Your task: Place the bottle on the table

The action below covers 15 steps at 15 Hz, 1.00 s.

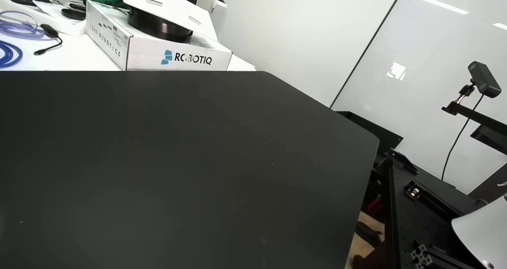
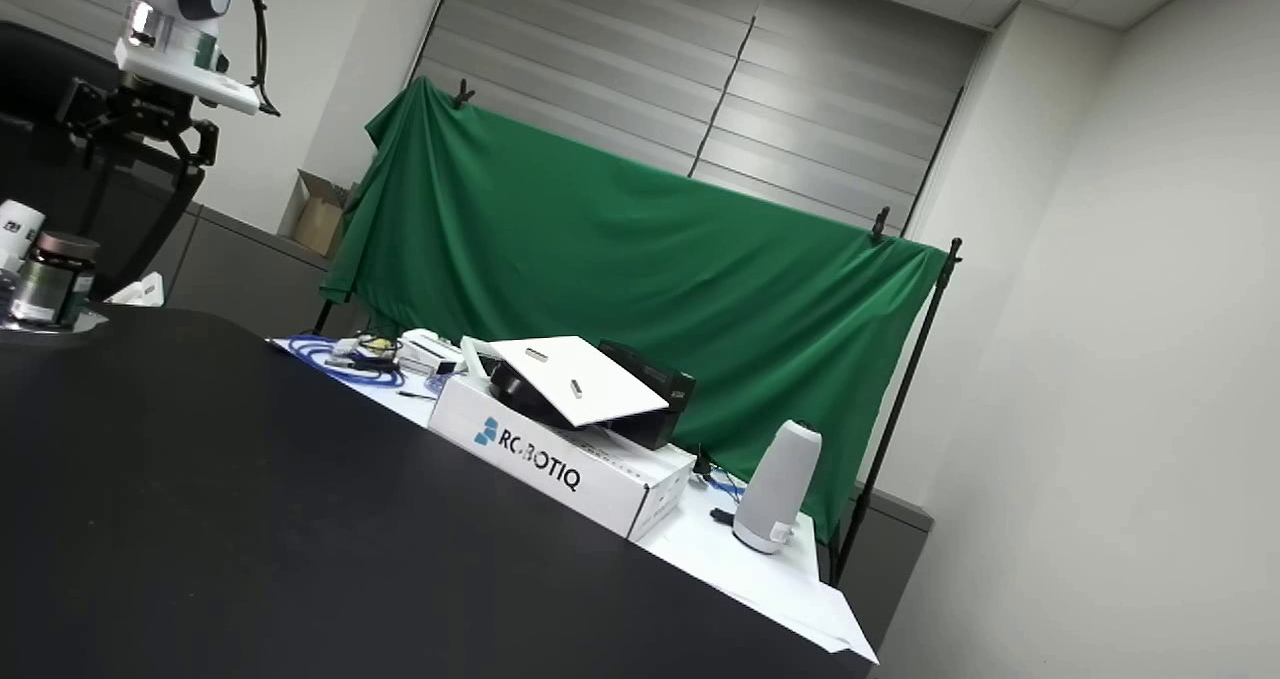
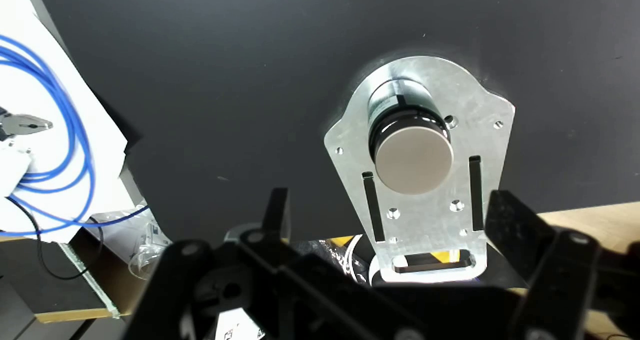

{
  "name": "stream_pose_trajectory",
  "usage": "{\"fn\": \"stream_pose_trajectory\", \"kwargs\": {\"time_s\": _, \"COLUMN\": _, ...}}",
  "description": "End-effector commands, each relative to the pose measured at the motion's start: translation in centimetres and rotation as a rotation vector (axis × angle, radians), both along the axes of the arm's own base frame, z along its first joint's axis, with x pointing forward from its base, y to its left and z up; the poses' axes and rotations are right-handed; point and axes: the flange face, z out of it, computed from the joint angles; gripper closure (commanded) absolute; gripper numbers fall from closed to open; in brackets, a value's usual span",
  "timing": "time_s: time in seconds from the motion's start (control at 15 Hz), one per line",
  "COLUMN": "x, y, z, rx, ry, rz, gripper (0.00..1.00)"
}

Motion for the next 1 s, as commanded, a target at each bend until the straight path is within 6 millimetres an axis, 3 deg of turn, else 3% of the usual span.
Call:
{"fn": "stream_pose_trajectory", "kwargs": {"time_s": 0.0, "x": 0.0, "y": 0.0, "z": 0.0, "rx": 0.000, "ry": 0.000, "rz": 0.000, "gripper": 0.00}}
{"fn": "stream_pose_trajectory", "kwargs": {"time_s": 0.6, "x": 0.0, "y": 0.0, "z": 0.0, "rx": 0.000, "ry": 0.000, "rz": 0.000, "gripper": 0.00}}
{"fn": "stream_pose_trajectory", "kwargs": {"time_s": 0.93, "x": 1.2, "y": 0.5, "z": -1.3, "rx": -0.026, "ry": 0.012, "rz": 0.015, "gripper": 0.00}}
